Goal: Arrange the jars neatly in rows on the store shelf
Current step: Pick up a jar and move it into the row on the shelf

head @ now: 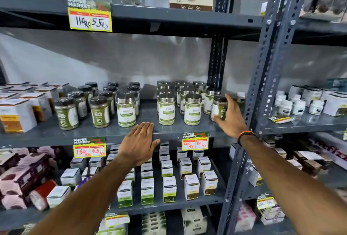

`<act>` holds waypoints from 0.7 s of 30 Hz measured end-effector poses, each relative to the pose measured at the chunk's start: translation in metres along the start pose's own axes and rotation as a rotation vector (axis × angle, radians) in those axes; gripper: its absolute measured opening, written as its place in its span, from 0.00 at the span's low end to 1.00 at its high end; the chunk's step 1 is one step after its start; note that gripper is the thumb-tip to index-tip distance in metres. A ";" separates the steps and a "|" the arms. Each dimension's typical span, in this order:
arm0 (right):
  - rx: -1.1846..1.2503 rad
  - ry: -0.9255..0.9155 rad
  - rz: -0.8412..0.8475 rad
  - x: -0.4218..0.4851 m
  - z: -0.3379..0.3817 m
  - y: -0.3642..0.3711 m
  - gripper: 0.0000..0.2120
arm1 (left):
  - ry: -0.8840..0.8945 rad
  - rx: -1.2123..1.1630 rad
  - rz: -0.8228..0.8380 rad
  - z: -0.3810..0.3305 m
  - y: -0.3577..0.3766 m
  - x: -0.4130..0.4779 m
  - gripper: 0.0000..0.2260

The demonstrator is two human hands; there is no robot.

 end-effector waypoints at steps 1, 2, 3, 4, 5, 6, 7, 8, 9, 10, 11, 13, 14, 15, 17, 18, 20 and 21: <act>0.015 0.008 -0.016 0.004 -0.002 0.001 0.47 | -0.008 0.008 0.005 0.001 0.001 0.001 0.39; 0.034 0.024 -0.014 0.006 -0.003 0.000 0.47 | -0.006 0.006 -0.006 0.001 0.000 0.001 0.38; 0.054 0.043 -0.008 0.009 -0.007 0.003 0.47 | -0.004 0.009 -0.016 0.001 0.001 0.002 0.38; 0.070 0.060 0.000 0.010 -0.010 0.006 0.48 | 0.007 0.023 -0.038 0.001 0.001 0.003 0.37; 0.086 0.068 -0.010 0.013 -0.014 0.009 0.47 | 0.004 0.026 -0.046 0.001 0.003 0.004 0.36; 0.083 0.076 -0.027 0.013 -0.017 0.010 0.47 | 0.003 0.029 -0.056 0.002 0.003 0.005 0.35; 0.084 0.069 -0.044 0.014 -0.019 0.011 0.46 | -0.001 0.030 -0.065 0.003 0.004 0.006 0.34; 0.077 0.063 -0.061 0.013 -0.019 0.009 0.45 | 0.006 0.044 -0.091 0.002 0.004 0.006 0.33; 0.077 0.056 -0.072 0.014 -0.019 0.009 0.44 | -0.002 0.042 -0.091 0.002 0.005 0.006 0.33; 0.076 0.050 -0.079 0.014 -0.019 0.008 0.43 | -0.007 0.044 -0.091 0.003 0.005 0.006 0.33; 0.081 0.042 -0.082 0.014 -0.018 0.008 0.42 | -0.011 0.039 -0.081 0.003 0.005 0.005 0.33; 0.087 0.022 -0.097 0.011 -0.014 0.007 0.41 | -0.004 0.041 -0.068 0.002 0.004 0.005 0.34; 0.086 0.009 -0.111 0.009 -0.011 0.005 0.41 | 0.001 0.046 -0.058 0.002 0.003 0.005 0.35; 0.088 -0.009 -0.129 0.006 -0.006 0.002 0.41 | 0.006 0.045 -0.049 0.001 0.001 0.005 0.35; 0.093 -0.056 -0.174 0.001 0.006 -0.007 0.42 | 0.010 0.034 -0.040 0.000 -0.003 0.003 0.32; 0.097 -0.081 -0.191 -0.002 0.015 -0.013 0.41 | 0.012 0.019 -0.040 -0.001 -0.008 0.002 0.30; 0.108 -0.135 -0.223 -0.012 0.037 -0.024 0.42 | 0.024 -0.002 -0.062 -0.003 -0.024 -0.004 0.29; 0.107 -0.159 -0.235 -0.017 0.050 -0.028 0.42 | 0.030 0.000 -0.077 -0.002 -0.034 -0.008 0.29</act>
Point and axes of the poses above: each hand's wrist, its own x-axis towards the middle knuckle, its own y-axis out of the palm, z = x × y, the point moved 8 cm from there along x, towards the middle knuckle, and after that the axes turned 8 degrees about z, right-handed, at the moved point
